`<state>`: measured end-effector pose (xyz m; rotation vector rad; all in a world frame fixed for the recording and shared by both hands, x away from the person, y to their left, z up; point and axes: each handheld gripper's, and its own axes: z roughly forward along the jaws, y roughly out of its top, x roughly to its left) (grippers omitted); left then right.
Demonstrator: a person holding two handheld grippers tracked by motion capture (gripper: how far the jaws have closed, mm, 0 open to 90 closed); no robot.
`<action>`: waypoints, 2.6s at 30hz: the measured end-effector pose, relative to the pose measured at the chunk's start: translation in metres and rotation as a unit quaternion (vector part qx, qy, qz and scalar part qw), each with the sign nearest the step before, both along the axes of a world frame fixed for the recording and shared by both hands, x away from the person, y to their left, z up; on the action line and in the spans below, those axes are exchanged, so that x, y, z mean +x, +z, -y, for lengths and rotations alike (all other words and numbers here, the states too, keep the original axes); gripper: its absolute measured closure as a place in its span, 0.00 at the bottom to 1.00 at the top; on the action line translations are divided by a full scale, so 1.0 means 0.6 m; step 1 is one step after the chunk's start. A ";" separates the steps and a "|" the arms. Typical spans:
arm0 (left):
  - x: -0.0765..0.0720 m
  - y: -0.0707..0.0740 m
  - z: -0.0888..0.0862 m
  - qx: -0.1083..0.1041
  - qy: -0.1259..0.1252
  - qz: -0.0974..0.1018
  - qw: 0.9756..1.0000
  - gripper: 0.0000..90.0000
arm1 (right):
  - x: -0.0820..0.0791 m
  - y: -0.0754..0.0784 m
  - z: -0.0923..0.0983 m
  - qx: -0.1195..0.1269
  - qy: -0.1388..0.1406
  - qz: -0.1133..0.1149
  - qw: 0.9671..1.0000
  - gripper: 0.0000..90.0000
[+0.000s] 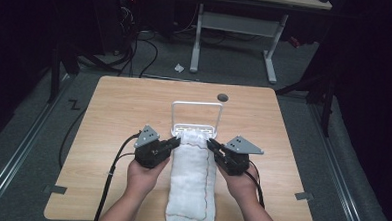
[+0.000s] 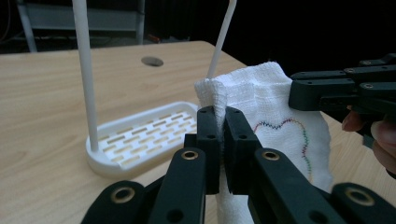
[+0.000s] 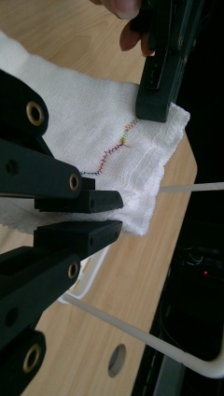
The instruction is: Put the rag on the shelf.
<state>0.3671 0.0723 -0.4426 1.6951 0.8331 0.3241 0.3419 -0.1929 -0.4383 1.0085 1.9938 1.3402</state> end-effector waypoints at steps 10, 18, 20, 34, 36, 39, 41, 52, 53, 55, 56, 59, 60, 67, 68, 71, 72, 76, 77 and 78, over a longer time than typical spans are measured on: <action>-0.004 0.066 -0.001 -0.014 0.006 0.044 0.999 0.96 | -0.001 0.069 -0.002 0.007 -0.003 0.045 0.999 0.94; -0.010 0.111 -0.002 -0.020 0.007 0.078 0.997 0.96 | -0.001 0.104 -0.002 0.016 -0.005 0.068 0.998 0.94; -0.010 0.123 -0.003 -0.022 0.006 0.087 0.996 0.96 | -0.001 0.113 -0.002 0.020 -0.005 0.072 0.997 0.94; -0.009 0.186 -0.012 -0.023 0.006 0.126 0.992 0.96 | 0.006 0.168 -0.008 0.037 0.000 0.100 0.994 0.94; -0.008 0.190 -0.013 -0.021 0.006 0.126 0.992 0.96 | 0.008 0.173 -0.006 0.036 0.002 0.099 0.994 0.94; -0.003 0.196 -0.016 -0.017 0.008 0.129 0.992 0.96 | 0.010 0.180 -0.006 0.026 0.001 0.105 0.994 0.94; 0.002 0.200 -0.015 -0.018 0.007 0.131 0.991 0.96 | 0.011 0.185 -0.007 0.024 0.000 0.108 0.994 0.94; 0.039 0.247 0.010 -0.011 0.003 0.164 0.986 0.96 | 0.042 0.242 0.011 0.026 -0.023 0.128 0.991 0.94; 0.044 0.251 0.013 -0.011 0.006 0.164 0.986 0.96 | 0.044 0.244 0.012 0.027 -0.024 0.129 0.991 0.94; 0.057 0.257 0.017 -0.013 0.010 0.163 0.987 0.96 | 0.054 0.253 0.014 0.028 -0.028 0.131 0.991 0.94; 0.062 0.259 0.018 -0.011 0.012 0.163 0.986 0.96 | 0.059 0.256 0.014 0.024 -0.029 0.133 0.990 0.94; 0.080 0.259 0.018 -0.009 0.018 0.161 0.987 0.96 | 0.078 0.258 0.012 0.024 -0.030 0.131 0.991 0.94; 0.087 0.258 0.017 -0.009 0.020 0.157 0.987 0.96 | 0.085 0.257 0.011 0.023 -0.031 0.130 0.991 0.94; 0.132 0.248 0.010 -0.016 0.032 0.136 0.990 0.96 | 0.133 0.246 0.002 0.035 -0.033 0.122 0.991 0.94; 0.136 0.247 0.011 -0.016 0.033 0.135 0.990 0.96 | 0.140 0.244 0.001 0.035 -0.034 0.121 0.991 0.94; 0.155 0.249 0.013 -0.023 0.032 0.129 0.991 0.96 | 0.153 0.242 0.001 0.035 -0.040 0.123 0.991 0.94; 0.160 0.250 0.015 -0.023 0.032 0.128 0.991 0.96 | 0.160 0.241 0.003 0.038 -0.043 0.123 0.991 0.94; 0.184 0.254 0.026 -0.013 0.034 0.129 0.991 0.96 | 0.180 0.242 0.010 0.047 -0.051 0.116 0.991 0.94; 0.188 0.254 0.028 -0.014 0.035 0.128 0.991 0.96 | 0.187 0.243 0.011 0.047 -0.054 0.114 0.991 0.94; 0.194 0.255 0.030 -0.012 0.037 0.127 0.991 0.96 | 0.191 0.243 0.012 0.046 -0.056 0.114 0.991 0.94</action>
